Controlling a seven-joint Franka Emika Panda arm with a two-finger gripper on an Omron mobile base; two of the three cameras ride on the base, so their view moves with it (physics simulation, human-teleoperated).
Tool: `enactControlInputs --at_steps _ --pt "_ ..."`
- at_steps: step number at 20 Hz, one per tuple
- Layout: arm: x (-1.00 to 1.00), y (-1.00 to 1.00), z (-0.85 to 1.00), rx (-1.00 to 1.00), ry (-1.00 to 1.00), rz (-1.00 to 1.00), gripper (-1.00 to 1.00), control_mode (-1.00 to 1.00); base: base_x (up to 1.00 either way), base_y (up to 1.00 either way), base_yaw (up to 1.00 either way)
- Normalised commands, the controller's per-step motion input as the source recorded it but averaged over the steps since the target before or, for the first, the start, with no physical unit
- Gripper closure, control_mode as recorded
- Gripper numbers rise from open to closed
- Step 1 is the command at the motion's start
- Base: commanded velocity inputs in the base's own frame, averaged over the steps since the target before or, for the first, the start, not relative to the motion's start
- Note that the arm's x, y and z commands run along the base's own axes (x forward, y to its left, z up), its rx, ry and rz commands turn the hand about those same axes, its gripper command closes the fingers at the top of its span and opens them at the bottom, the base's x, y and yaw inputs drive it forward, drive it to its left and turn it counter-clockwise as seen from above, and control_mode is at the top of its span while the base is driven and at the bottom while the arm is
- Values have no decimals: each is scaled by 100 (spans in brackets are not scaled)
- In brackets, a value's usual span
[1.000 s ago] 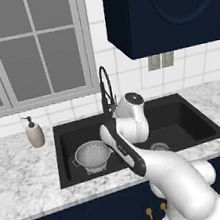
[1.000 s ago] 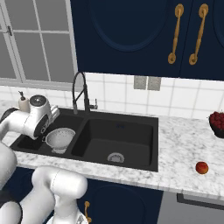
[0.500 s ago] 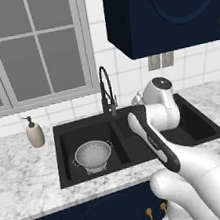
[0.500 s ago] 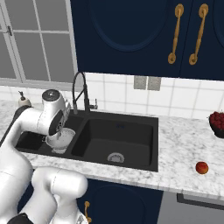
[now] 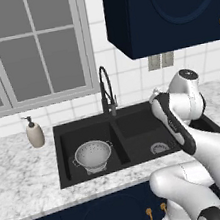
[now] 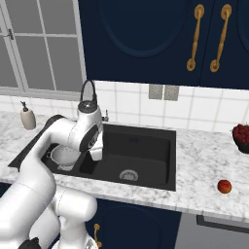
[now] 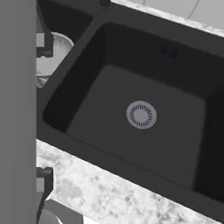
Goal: Put the colander in the sink, put the apple in the colander, and turn on the sink faucet and pour water over the colander.
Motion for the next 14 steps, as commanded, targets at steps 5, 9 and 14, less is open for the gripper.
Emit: enactControlInputs --at_steps 5,9,14 --pt "0 -100 -13 -23 0 54 -100 -100 0 0 0" --pt "-2 -100 -18 -29 0 51 -100 -100 0 0 0" --pt "-17 -99 -22 -38 3 40 -100 -100 0 0 0"
